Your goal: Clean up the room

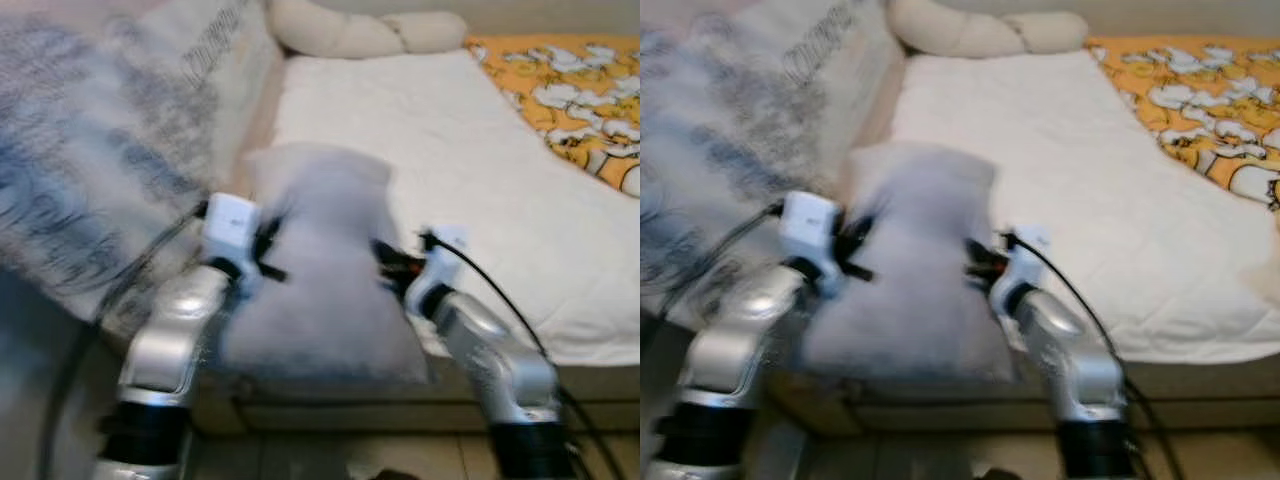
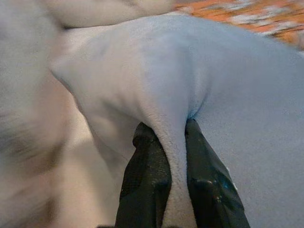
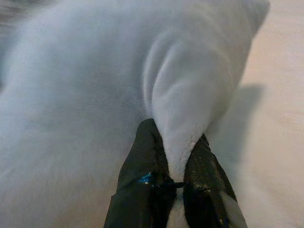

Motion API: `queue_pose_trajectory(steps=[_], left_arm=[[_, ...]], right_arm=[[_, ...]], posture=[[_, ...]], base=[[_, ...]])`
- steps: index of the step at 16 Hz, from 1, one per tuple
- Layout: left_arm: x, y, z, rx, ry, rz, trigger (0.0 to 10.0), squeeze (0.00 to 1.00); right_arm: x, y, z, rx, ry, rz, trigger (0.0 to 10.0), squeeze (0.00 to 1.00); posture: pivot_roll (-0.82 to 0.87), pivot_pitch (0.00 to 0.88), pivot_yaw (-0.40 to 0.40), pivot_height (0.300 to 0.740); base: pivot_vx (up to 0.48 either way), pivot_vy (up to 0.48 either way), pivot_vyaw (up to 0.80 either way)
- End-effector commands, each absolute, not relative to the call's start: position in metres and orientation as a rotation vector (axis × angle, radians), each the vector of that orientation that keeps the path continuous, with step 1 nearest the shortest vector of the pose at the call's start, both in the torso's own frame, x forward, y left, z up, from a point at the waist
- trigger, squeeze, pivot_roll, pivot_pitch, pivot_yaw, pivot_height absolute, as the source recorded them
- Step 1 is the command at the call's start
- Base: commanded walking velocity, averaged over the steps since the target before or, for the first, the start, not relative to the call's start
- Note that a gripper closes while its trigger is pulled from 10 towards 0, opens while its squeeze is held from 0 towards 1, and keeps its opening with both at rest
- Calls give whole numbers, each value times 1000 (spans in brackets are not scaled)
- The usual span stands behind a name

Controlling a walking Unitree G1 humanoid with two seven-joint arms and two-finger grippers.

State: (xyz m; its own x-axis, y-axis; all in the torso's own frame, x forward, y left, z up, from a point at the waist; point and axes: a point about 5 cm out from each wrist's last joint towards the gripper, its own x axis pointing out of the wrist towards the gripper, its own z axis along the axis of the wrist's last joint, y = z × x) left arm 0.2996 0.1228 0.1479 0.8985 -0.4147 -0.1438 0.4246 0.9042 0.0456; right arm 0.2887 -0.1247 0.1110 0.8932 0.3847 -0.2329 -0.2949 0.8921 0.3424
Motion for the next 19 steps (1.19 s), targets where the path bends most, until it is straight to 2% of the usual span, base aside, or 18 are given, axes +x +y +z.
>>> queue_pose_trajectory(steps=[1,10,12,14,19], left_arm=[[301,133,158,96,85,-406,10000,0],[304,124,160,104,79,-433,10000,0],[302,127,160,105,80,-426,10000,0],[301,127,160,107,81,-422,10000,0],[304,126,157,195,101,-457,10000,0]], right_arm=[[291,-119,122,293,254,375,10000,0],[291,-121,122,282,257,384,10000,0],[288,-116,121,205,268,442,10000,0],[287,-114,122,191,261,451,10000,0],[288,-119,116,196,293,432,10000,0]], posture=[[-30,0,29,740],[-33,0,29,740],[-31,0,24,740],[-30,0,20,740],[-35,0,24,740]], base=[[371,0,0],[376,0,-87],[368,0,0],[360,0,800],[0,0,0]])
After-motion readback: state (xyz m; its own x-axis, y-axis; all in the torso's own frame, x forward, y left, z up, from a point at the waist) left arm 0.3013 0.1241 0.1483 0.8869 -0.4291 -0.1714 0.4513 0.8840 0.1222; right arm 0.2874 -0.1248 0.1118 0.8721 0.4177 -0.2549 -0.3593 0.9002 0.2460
